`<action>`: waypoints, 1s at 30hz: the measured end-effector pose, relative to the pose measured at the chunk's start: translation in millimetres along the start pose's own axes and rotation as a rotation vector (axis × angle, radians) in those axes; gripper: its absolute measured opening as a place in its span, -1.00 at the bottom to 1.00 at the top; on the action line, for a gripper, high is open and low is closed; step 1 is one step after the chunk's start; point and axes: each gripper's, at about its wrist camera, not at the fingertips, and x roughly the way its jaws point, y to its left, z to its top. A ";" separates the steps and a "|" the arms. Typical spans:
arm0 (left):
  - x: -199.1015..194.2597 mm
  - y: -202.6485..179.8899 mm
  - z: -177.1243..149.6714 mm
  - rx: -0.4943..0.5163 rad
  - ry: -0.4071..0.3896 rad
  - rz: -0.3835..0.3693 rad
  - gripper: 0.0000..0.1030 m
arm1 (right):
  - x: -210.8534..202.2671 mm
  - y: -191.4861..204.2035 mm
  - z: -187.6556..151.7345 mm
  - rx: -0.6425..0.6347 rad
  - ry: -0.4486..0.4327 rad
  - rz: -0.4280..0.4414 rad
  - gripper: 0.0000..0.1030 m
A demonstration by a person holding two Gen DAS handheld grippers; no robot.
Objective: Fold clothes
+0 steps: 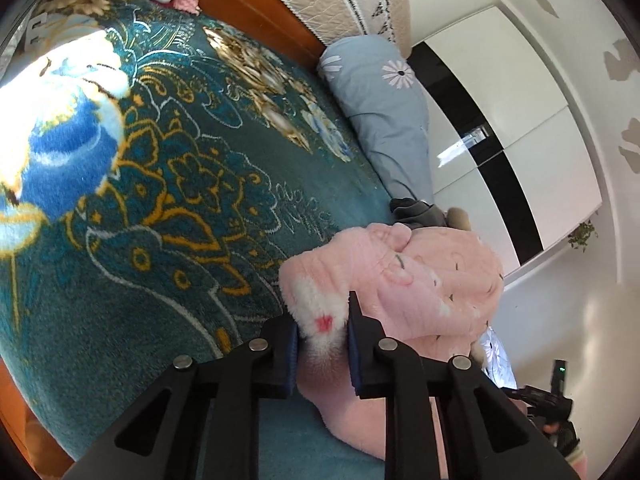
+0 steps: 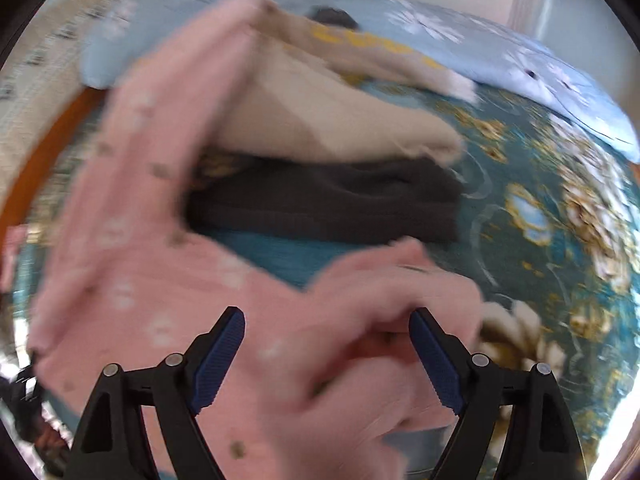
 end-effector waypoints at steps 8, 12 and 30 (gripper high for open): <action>-3.1 5.3 1.6 -0.007 -0.004 -0.051 -0.60 | 5.8 -28.4 22.7 0.174 0.065 0.110 -0.66; -6.0 1.8 1.0 0.007 -0.017 -0.067 -0.60 | -82.9 -56.4 42.4 0.200 -0.209 0.180 -0.69; -1.3 -0.5 -4.9 0.022 0.006 -0.072 -0.60 | -40.7 -245.0 -104.3 0.678 -0.253 0.180 -0.23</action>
